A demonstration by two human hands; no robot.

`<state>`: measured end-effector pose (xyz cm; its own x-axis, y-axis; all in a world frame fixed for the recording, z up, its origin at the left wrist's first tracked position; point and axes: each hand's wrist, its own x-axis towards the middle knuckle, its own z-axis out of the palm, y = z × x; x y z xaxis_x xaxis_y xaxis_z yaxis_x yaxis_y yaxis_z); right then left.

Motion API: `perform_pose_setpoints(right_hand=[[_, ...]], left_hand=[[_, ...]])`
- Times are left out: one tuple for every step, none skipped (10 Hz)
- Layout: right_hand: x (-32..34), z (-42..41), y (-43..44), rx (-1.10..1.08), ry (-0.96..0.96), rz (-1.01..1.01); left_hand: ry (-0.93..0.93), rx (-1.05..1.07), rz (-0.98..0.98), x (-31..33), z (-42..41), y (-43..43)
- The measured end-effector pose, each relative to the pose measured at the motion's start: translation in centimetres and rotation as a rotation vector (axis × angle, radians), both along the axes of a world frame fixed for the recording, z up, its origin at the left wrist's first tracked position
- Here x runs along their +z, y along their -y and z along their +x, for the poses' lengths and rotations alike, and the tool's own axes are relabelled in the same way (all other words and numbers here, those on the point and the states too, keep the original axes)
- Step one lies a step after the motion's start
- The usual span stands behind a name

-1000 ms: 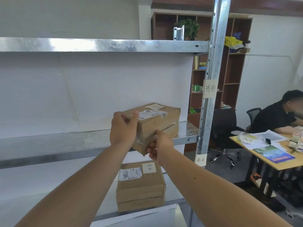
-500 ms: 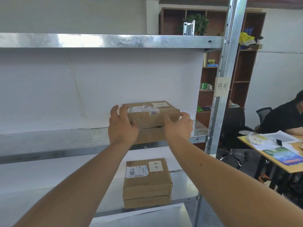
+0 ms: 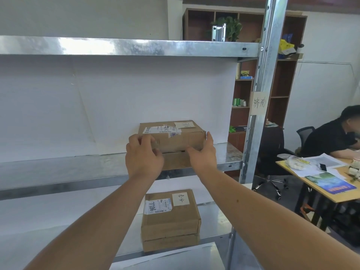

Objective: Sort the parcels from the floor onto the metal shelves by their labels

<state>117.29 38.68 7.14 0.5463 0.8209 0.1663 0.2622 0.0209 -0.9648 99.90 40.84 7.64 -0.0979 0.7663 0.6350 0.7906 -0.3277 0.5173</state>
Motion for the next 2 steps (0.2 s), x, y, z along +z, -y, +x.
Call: perform_pose_setpoints(right_hand=[[0.2,0.3,0.2,0.005,-0.022,-0.013],[0.8,0.6,0.4,-0.006,-0.015,-0.004]], left_hand=[[-0.009,0.018,0.051,0.4,0.3,0.3],[0.035,0.011,0.11,2.0,1.1,0.4]])
